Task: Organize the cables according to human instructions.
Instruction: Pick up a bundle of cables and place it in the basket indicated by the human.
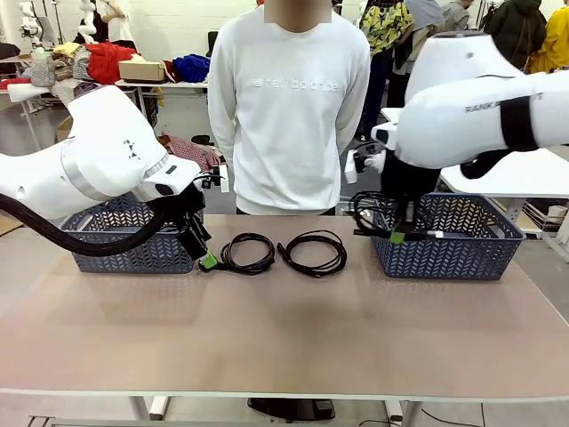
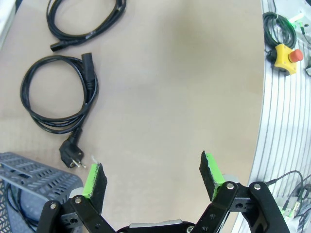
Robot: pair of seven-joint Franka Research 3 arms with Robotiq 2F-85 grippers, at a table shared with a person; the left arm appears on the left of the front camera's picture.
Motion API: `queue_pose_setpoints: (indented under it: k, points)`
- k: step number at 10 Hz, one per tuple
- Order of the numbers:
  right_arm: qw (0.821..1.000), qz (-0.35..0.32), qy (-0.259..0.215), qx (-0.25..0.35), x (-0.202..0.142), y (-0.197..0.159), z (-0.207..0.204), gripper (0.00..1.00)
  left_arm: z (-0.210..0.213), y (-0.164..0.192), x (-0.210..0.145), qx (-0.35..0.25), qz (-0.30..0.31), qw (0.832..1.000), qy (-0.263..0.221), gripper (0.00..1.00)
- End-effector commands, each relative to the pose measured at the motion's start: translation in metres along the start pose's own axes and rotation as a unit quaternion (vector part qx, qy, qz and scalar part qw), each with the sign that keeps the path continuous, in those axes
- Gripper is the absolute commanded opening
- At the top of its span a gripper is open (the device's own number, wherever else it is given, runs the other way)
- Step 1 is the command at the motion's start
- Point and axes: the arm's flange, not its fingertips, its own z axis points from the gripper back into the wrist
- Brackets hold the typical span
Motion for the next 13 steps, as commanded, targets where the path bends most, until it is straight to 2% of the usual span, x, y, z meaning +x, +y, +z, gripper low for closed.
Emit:
queue_pose_setpoints:
  k: [1,6,7,8,9,13]
  points:
    - [1.000,0.018,0.002,0.004,-0.026,-0.026,0.000,0.00,0.002,0.000,0.000,0.002,0.001,1.000,0.000,1.00]
    - [1.000,0.000,-0.001,0.020,-0.068,-0.087,-0.012,0.00,0.002,0.000,0.000,0.002,0.001,1.000,0.000,1.00]
    - [1.000,-0.023,0.004,0.002,-0.070,-0.092,-0.011,0.00,0.002,0.000,0.000,0.002,0.001,1.000,0.000,1.00]
    - [0.999,-0.049,-0.015,-0.009,-0.068,-0.090,-0.010,0.00,0.002,0.000,0.000,0.002,0.001,1.000,0.000,1.00]
    - [1.000,-0.017,0.004,0.017,-0.072,-0.085,-0.017,0.00,0.002,0.000,0.000,0.002,0.001,1.000,0.000,1.00]
    - [1.000,-0.017,0.004,0.017,-0.072,-0.085,-0.017,0.00,0.002,0.000,0.000,0.002,0.001,1.000,0.000,1.00]
